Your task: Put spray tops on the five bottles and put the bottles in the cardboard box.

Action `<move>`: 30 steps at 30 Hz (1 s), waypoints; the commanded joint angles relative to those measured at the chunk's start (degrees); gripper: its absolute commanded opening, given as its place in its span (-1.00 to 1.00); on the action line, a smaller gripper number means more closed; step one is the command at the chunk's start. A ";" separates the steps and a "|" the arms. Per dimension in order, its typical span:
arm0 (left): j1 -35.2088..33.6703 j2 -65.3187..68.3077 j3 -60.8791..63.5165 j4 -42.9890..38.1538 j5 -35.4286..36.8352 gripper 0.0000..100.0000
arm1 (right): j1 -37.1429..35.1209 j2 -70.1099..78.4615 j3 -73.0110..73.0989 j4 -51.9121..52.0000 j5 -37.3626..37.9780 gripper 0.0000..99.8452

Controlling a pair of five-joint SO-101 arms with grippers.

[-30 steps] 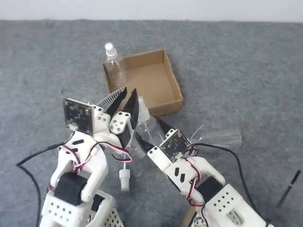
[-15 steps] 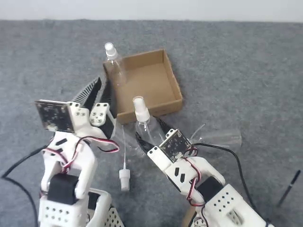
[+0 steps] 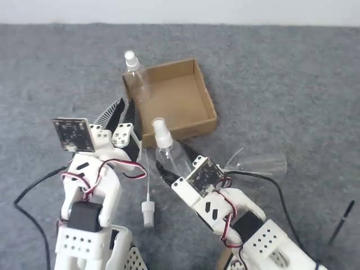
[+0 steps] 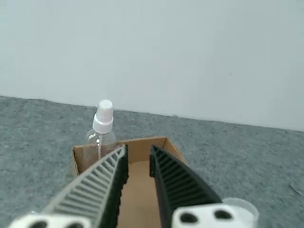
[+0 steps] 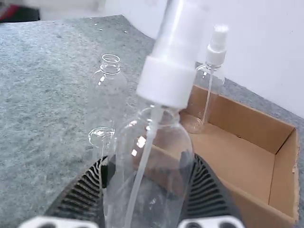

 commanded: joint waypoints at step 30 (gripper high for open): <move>7.74 -0.79 -2.15 5.45 -9.05 -0.86 | 1.36 -1.45 -3.87 -1.10 0.26 -0.99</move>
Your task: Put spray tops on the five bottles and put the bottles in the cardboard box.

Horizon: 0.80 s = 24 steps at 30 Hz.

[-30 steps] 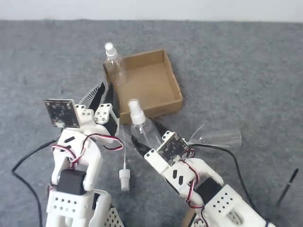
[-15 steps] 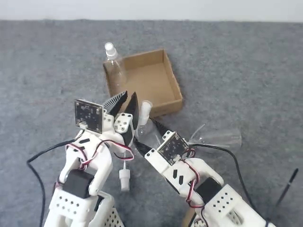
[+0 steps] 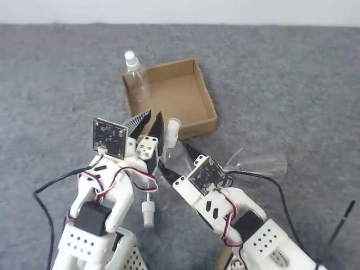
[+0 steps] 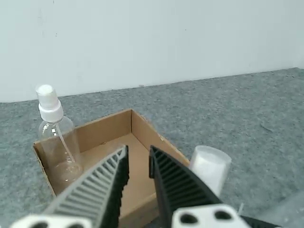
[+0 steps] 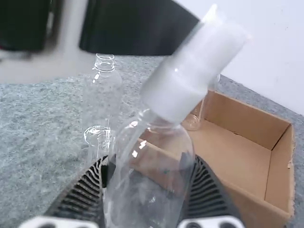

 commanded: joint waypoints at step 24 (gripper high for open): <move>-1.23 -0.35 2.68 -5.10 -2.02 -0.87 | -1.98 -14.99 -4.48 8.66 0.53 -0.99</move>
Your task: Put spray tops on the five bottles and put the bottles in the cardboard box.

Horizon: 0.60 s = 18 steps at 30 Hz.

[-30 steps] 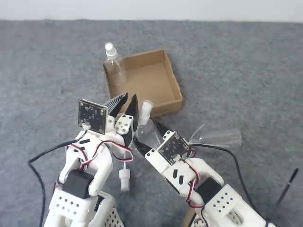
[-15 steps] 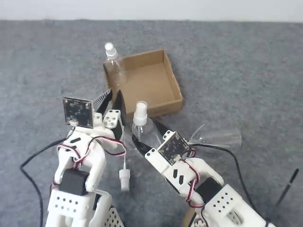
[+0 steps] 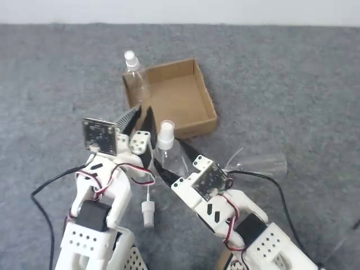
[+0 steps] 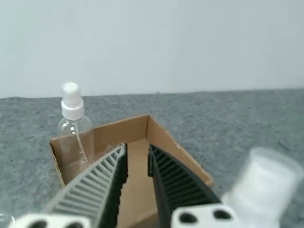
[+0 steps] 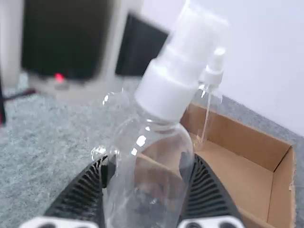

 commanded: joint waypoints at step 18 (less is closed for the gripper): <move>11.43 -0.79 -1.27 5.01 -15.12 -0.87 | 3.56 -22.11 -2.20 18.86 0.44 -0.99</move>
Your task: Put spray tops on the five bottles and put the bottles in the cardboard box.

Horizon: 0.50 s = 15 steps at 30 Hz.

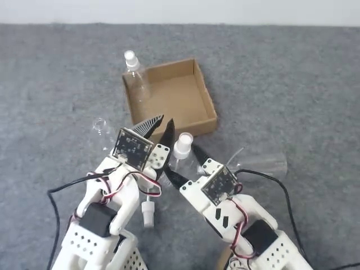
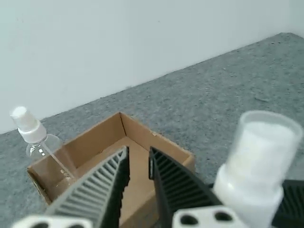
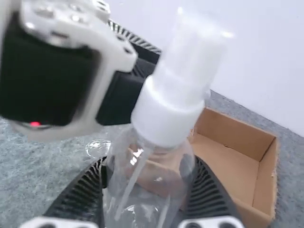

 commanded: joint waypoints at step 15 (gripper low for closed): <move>1.67 -0.09 -1.19 0.35 -6.33 -0.87 | 2.33 -2.59 -2.11 0.13 0.44 -0.99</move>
